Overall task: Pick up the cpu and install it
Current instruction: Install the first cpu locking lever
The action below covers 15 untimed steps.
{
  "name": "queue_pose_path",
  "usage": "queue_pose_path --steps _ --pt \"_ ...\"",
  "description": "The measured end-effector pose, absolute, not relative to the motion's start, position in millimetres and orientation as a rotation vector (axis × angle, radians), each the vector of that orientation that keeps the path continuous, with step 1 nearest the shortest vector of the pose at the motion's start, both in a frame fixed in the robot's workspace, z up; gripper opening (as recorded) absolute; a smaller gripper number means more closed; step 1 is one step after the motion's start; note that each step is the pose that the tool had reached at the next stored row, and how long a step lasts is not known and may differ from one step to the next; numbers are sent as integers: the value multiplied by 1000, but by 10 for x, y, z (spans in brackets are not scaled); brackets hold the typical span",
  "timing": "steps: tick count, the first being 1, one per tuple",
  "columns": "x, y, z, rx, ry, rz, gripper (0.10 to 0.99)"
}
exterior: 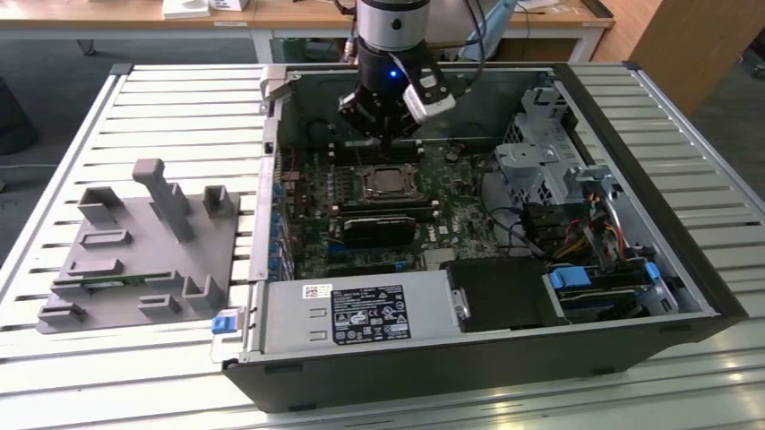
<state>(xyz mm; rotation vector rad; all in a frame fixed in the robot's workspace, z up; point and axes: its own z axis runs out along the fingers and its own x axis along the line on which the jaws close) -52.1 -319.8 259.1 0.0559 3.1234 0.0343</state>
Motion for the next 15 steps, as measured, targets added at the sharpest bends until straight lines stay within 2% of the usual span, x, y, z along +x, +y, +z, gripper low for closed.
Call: queue_pose_path --steps 15 --pt "-585 -3199 2590 -91 3124 36 106"
